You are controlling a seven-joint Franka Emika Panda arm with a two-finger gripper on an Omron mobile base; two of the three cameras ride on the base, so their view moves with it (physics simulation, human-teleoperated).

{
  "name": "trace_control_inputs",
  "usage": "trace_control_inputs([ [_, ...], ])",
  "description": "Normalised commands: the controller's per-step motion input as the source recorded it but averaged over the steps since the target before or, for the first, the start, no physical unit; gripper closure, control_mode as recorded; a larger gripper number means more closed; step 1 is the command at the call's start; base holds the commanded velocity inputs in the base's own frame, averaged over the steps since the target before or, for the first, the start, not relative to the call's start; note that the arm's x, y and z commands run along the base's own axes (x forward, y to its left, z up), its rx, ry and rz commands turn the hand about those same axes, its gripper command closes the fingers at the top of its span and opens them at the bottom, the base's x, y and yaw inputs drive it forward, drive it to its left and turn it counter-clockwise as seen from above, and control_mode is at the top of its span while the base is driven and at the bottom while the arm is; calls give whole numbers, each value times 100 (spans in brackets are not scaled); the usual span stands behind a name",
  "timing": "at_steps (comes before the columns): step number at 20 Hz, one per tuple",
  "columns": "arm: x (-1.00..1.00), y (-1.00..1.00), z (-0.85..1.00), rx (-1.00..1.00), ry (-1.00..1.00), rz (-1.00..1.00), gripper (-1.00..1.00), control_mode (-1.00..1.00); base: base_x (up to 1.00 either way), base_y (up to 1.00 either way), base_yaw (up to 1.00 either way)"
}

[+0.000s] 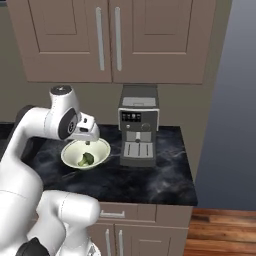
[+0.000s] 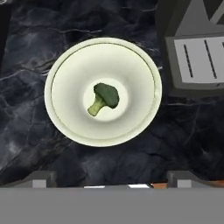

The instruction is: Place the fish on the plate and place the broccoli on the same plate.

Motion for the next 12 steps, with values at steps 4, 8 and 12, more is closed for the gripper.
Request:
trace_control_inputs([
  [4,24,32,-47,0,4,0,-100,-100,0,0,0],
  [8,22,18,-33,0,1,0,-100,-100,0,0,0],
  [12,29,0,-20,0,0,0,-100,-100,0,0,0],
])
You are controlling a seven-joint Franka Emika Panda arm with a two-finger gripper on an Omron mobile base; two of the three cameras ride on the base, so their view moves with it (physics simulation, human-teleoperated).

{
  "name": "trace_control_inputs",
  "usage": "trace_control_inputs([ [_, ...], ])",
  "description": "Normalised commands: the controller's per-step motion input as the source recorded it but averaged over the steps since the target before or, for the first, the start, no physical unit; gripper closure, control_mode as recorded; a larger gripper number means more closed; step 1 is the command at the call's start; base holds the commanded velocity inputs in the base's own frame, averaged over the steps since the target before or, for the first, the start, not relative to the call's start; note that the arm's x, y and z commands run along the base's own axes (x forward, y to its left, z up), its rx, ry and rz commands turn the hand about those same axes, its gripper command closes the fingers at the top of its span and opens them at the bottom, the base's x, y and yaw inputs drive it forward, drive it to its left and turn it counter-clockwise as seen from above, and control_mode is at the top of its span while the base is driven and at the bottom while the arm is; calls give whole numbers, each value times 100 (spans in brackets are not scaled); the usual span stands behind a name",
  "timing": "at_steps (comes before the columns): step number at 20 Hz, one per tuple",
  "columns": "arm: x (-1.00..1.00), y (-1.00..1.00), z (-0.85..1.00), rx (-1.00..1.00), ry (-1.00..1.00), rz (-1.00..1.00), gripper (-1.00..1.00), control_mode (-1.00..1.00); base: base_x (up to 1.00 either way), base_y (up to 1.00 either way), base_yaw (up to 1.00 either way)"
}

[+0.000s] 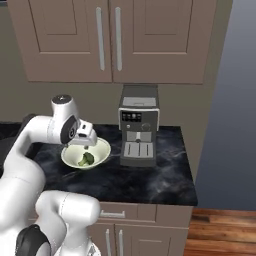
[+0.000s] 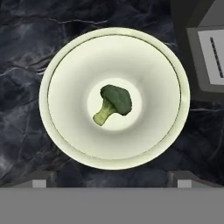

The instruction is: Place the fish on the plate and place the broccoli on the same plate.

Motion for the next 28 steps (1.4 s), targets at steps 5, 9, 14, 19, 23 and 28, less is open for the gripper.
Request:
trace_control_inputs([
  [5,33,0,-17,0,3,0,-100,-100,0,0,0],
  [9,32,0,-19,0,1,0,-100,-100,0,0,0],
  [14,14,0,-16,0,4,0,-100,-100,0,0,0],
  [19,6,0,-29,0,8,0,-100,-100,0,0,0],
  [23,10,5,-29,0,6,0,-100,-100,0,0,0],
  [28,27,1,-11,0,2,0,-100,-100,0,0,0],
])
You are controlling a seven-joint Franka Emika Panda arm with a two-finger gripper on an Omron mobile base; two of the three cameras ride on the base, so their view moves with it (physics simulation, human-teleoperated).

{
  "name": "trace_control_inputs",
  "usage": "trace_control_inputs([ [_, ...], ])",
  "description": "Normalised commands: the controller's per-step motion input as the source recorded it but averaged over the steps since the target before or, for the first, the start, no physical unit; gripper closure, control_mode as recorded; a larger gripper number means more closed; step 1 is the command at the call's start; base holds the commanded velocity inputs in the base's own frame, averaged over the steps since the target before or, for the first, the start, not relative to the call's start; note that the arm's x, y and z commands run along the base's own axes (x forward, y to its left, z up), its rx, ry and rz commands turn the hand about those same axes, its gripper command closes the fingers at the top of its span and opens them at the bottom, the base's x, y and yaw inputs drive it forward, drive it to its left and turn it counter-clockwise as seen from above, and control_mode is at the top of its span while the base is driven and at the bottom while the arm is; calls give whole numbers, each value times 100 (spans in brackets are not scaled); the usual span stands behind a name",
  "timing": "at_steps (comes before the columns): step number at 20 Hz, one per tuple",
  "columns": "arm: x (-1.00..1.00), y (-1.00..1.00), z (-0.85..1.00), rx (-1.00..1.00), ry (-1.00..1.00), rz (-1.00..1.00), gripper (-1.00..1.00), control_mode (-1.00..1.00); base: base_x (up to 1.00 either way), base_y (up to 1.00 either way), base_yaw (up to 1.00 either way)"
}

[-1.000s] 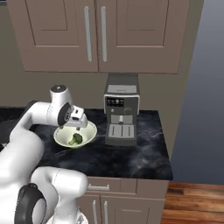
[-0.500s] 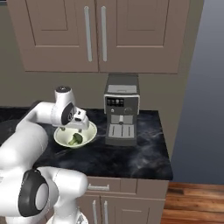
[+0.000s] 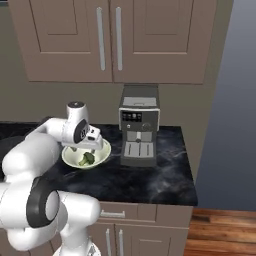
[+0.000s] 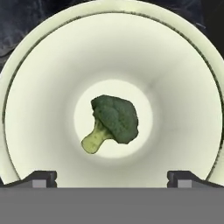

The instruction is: Place the fish on the plate and place the broccoli on the same plate.

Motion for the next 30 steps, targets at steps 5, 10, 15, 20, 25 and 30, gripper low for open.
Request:
trace_control_inputs([
  [5,22,0,-3,0,2,0,-100,-100,0,0,0],
  [10,14,0,-10,0,4,0,-100,-100,0,0,0],
  [15,10,5,-24,0,4,0,-100,-100,0,0,0],
  [20,0,11,-26,0,6,0,-100,-100,0,0,0],
  [25,0,3,-15,0,6,0,-100,-100,0,0,0],
  [30,1,0,-12,0,2,0,-100,-100,0,0,0],
])
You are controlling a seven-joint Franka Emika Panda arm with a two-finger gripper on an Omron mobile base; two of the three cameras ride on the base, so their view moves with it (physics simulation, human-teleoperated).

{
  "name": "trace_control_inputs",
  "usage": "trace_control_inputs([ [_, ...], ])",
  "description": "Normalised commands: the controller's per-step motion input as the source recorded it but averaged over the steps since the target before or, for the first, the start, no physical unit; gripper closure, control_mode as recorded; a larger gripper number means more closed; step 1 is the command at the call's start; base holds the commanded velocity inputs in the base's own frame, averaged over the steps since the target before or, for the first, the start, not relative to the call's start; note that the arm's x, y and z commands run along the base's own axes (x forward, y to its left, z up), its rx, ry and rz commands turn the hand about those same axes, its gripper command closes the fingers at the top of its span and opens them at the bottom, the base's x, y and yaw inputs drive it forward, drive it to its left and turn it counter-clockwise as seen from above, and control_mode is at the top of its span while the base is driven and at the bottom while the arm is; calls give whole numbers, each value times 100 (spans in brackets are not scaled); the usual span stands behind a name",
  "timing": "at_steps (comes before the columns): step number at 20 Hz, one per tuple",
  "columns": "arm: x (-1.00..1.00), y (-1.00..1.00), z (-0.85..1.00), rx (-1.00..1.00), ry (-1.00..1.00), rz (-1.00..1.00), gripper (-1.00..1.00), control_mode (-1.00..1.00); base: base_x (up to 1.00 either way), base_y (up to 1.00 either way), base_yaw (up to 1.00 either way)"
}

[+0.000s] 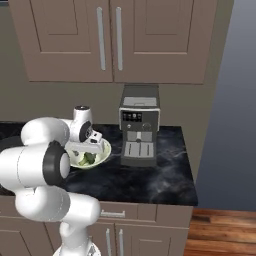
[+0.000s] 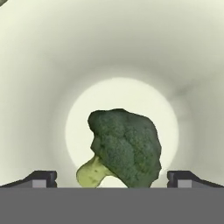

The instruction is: Place the fish on the plate and place the broccoli on the same plate.

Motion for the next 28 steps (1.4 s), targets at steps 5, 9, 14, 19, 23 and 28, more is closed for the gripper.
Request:
trace_control_inputs([
  [5,7,0,0,0,0,0,-100,-100,0,0,0],
  [9,9,0,0,0,0,0,-100,-100,0,0,0],
  [14,0,0,-2,0,0,0,-100,-100,0,0,0],
  [19,0,0,-16,0,3,0,-100,-100,0,0,0],
  [23,1,0,-6,0,0,0,-100,-100,0,0,0],
  [28,0,-1,-6,0,0,0,-100,-100,0,0,0],
])
